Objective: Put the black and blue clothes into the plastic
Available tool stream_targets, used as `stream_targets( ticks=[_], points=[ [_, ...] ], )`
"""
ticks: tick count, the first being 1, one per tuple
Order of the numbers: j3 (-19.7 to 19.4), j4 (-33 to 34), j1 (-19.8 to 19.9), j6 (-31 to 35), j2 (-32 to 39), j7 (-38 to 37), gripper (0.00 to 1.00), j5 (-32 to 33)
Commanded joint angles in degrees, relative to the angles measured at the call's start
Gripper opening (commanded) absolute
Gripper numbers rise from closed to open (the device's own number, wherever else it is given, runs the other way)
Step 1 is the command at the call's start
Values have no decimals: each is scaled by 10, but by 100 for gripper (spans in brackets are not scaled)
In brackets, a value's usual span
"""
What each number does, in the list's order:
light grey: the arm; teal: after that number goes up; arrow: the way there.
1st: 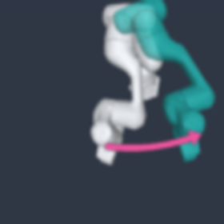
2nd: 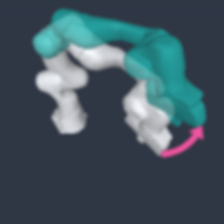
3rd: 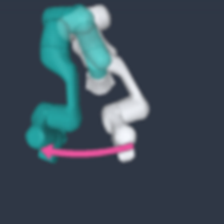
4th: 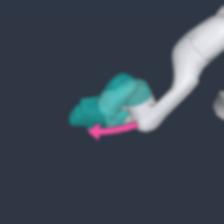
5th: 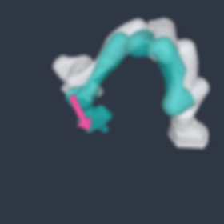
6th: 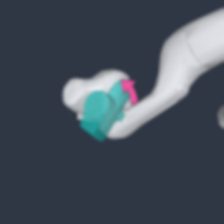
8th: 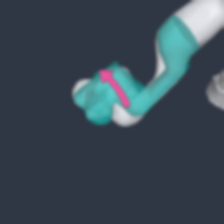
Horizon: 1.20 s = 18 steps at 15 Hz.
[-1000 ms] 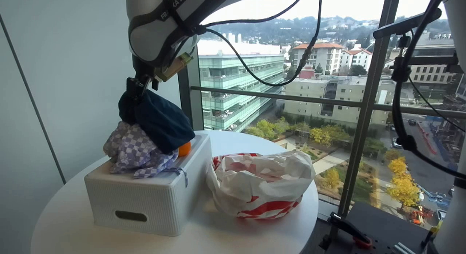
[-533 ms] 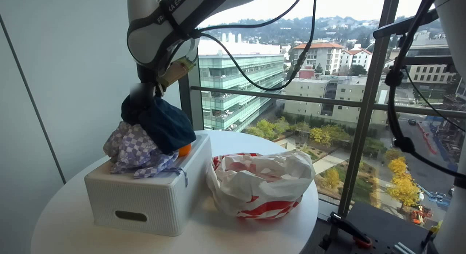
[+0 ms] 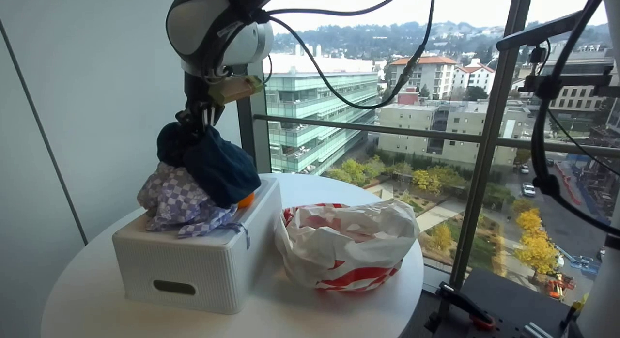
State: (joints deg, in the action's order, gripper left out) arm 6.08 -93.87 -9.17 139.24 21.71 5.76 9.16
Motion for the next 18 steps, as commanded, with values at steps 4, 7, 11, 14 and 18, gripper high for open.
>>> stream_targets(
  ticks=[4, 7, 11, 14, 18],
  points=[
    [61, -105, 57, 16, -136, 127, 6, -198],
    [50, -160, 61, 56, -217, 160, 5, -260],
    [7, -242, 54, 104, -328, 201, 5, -355],
    [-42, -308, 38, 140, -405, 217, 5, -396],
    [-100, -393, 31, 166, -505, 198, 6, -372]
  ],
)
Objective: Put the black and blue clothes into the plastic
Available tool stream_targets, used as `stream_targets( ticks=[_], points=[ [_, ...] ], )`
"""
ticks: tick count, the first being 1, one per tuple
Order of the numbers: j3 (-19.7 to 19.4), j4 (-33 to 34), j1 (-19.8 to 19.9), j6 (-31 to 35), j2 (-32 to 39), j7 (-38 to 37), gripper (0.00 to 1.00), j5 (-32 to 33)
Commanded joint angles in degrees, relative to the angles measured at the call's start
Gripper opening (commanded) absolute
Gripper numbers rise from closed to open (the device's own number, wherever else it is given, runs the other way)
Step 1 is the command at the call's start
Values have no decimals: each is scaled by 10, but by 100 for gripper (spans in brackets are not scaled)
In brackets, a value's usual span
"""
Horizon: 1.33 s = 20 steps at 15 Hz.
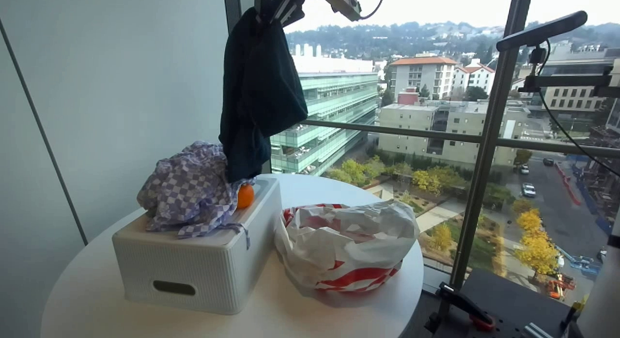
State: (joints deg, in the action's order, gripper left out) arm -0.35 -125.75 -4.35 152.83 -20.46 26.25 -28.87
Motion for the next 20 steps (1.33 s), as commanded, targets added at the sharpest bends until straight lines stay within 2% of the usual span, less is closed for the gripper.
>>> stream_targets(
  ticks=[1, 6, 10, 14, 20],
  points=[
    [-45, -92, -16, 30, -105, -14, 6, 19],
    [-65, -167, 11, 30, -207, -69, 6, 96],
    [-76, -202, 31, 21, -266, -114, 6, 144],
    [-88, -229, 34, 0, -287, -127, 6, 176],
    [-104, -261, 36, -10, -274, -136, 6, 195]
  ],
)
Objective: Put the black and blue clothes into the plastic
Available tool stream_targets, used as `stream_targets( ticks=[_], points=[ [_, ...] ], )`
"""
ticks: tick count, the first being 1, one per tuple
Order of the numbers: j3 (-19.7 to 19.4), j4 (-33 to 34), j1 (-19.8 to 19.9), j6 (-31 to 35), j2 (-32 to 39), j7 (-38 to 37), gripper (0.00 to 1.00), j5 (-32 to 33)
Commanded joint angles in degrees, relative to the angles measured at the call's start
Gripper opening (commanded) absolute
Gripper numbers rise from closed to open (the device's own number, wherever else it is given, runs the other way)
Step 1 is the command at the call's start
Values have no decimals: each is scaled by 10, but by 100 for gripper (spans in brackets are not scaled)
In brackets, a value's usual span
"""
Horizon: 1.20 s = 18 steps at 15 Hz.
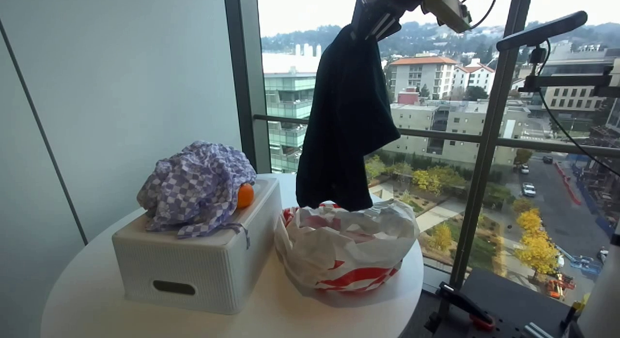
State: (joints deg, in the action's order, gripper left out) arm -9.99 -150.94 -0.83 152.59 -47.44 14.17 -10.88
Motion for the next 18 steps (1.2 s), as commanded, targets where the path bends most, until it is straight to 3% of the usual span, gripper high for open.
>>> stream_targets(
  ticks=[1, 12, 18],
  points=[
    [-8, -15, 2, -12, -7, -16, 6, 17],
    [6, -72, 50, -56, -32, -41, 6, 65],
    [7, -65, 36, -115, -19, -28, 6, 76]
  ],
)
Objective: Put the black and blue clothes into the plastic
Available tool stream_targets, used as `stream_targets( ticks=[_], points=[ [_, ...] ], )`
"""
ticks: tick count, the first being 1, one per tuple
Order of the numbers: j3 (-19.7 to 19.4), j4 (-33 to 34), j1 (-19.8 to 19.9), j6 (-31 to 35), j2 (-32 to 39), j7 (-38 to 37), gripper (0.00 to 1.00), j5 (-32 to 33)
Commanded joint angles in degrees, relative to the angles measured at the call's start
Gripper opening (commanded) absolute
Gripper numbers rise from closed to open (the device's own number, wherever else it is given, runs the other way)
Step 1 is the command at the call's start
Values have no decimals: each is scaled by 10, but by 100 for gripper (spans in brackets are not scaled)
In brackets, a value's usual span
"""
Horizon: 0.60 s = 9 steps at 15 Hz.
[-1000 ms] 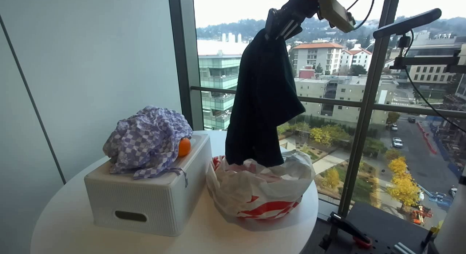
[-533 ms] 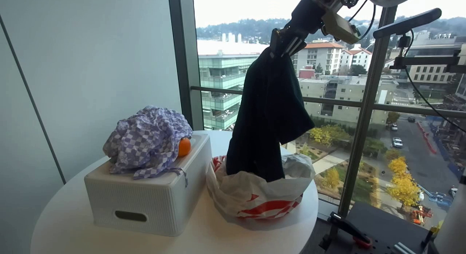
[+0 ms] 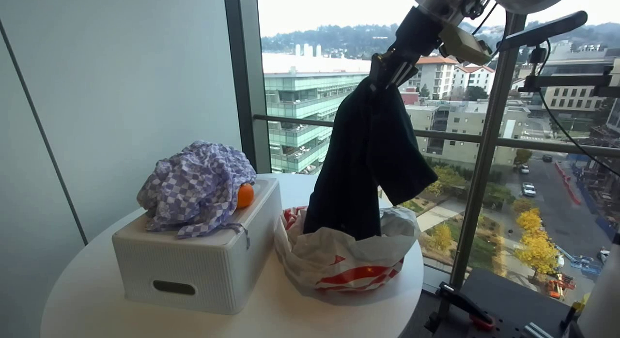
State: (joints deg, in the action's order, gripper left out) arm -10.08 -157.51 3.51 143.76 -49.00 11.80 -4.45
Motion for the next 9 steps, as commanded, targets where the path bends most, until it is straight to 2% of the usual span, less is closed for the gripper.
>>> stream_targets(
  ticks=[1, 5, 9],
  points=[
    [9, 0, -12, -42, 1, -3, 6, 11],
    [12, -6, -30, -75, 18, 8, 5, 8],
    [21, -10, -44, -62, 51, 13, 5, 11]
  ],
)
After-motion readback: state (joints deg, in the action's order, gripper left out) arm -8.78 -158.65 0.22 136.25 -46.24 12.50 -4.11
